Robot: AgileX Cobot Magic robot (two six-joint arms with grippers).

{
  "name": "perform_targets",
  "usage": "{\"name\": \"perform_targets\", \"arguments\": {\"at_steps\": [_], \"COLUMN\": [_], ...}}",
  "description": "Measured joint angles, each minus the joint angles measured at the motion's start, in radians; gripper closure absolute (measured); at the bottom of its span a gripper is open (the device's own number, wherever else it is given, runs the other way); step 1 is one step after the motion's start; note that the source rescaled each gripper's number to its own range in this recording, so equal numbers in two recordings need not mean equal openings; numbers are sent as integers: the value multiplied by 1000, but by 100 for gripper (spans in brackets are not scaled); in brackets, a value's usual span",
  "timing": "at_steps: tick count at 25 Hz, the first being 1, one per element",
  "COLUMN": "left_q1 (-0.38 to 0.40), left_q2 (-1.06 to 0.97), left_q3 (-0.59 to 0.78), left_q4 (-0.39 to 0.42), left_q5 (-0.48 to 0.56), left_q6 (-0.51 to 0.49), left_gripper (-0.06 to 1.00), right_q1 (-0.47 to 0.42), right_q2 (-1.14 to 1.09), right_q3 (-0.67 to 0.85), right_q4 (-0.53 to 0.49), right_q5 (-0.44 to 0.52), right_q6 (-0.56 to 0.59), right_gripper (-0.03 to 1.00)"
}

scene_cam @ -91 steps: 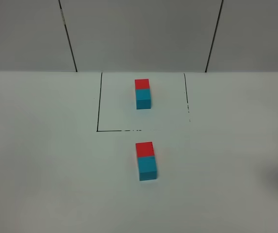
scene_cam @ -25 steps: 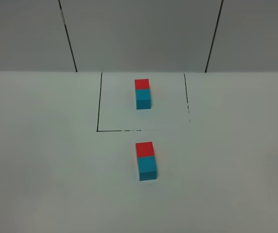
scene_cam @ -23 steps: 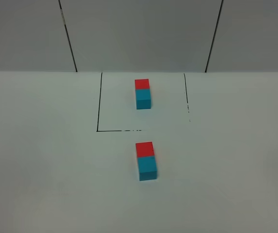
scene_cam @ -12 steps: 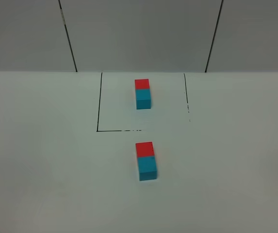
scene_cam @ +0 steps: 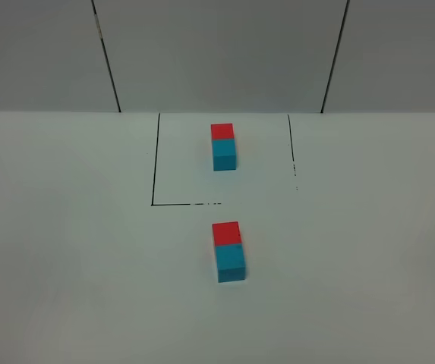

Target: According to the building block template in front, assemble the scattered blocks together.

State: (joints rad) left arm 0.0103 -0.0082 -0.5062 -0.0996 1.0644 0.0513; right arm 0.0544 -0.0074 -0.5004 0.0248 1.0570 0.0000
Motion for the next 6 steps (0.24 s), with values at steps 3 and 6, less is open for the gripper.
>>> {"name": "perform_targets", "arguments": {"at_steps": [3,6], "left_q1": [0,0], "left_q2": [0,0], "left_q3": [0,0], "left_q4": [0,0], "left_q5": [0,0], "left_q6": [0,0], "left_gripper": [33,33], "right_q1": [0,0], "right_q2": [0,0], "right_q3": [0,0], "right_q4": [0,0], "right_q5": [0,0], "right_q6": [0,0], "right_gripper": [-3,-3]}}
